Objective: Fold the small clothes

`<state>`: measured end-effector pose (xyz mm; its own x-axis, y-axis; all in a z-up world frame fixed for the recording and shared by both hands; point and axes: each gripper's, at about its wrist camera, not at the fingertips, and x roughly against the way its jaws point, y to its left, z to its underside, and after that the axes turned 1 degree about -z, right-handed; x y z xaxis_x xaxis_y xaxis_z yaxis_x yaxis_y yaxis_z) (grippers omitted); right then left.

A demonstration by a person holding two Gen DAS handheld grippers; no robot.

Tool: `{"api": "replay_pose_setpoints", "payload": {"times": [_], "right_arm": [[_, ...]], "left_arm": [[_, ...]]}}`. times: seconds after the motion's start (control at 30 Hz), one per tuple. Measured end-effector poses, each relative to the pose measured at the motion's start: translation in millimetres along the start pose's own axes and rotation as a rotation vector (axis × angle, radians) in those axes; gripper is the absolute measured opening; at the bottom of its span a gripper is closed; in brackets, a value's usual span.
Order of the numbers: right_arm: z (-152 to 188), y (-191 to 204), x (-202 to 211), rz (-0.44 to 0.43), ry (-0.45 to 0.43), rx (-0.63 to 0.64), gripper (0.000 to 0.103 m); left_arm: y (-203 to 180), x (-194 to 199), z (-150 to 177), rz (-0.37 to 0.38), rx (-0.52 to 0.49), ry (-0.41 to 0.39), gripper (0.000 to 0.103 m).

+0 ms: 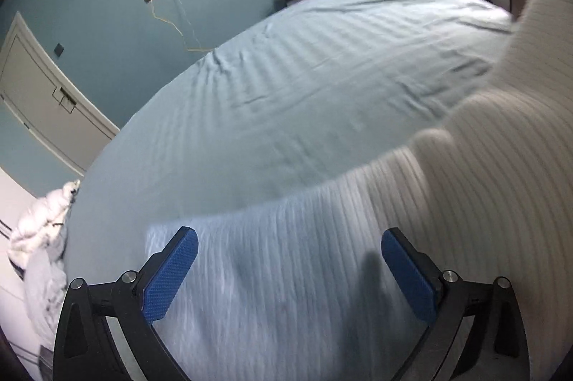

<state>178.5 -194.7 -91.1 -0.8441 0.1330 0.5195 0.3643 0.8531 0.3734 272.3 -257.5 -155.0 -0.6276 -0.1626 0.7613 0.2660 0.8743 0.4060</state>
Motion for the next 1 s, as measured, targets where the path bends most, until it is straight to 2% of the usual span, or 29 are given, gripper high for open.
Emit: {"api": "replay_pose_setpoints", "payload": {"times": [0.1,0.2,0.33,0.43,0.53,0.63,0.67,0.7,0.8,1.0], "right_arm": [[-1,0,1,-0.011,-0.013,0.013,0.047],[3,8,-1,-0.01,-0.012,0.073,0.047],[6,16,-3,0.011,-0.016,0.127,0.047],[0,10,-4,-0.001,-0.017,0.106,0.047],[-1,4,-7,0.003,-0.006,0.091,0.047],[-5,1,-8,0.006,0.003,0.082,0.047],[-5,1,-8,0.005,0.004,0.08,0.047],[-5,2,-8,0.005,0.003,0.083,0.047],[-5,4,-9,0.019,0.012,0.105,0.048],[-10,-1,-8,0.019,0.017,0.099,0.047]], "left_arm": [[-9,-19,-10,-0.037,-0.006,0.028,0.103],[-17,-30,-2,-0.037,0.089,0.069,0.103],[-30,-29,0,-0.094,0.033,0.018,0.103],[-20,-18,1,-0.033,-0.001,0.038,0.103],[-6,10,17,0.035,0.044,0.015,0.103],[-6,36,48,0.083,0.015,-0.02,0.103],[-13,39,59,0.097,-0.019,-0.002,0.103],[-21,37,65,0.098,-0.043,0.024,0.103],[-37,36,71,0.029,-0.024,0.014,0.103],[-39,42,69,0.013,-0.018,0.016,0.103]]}}
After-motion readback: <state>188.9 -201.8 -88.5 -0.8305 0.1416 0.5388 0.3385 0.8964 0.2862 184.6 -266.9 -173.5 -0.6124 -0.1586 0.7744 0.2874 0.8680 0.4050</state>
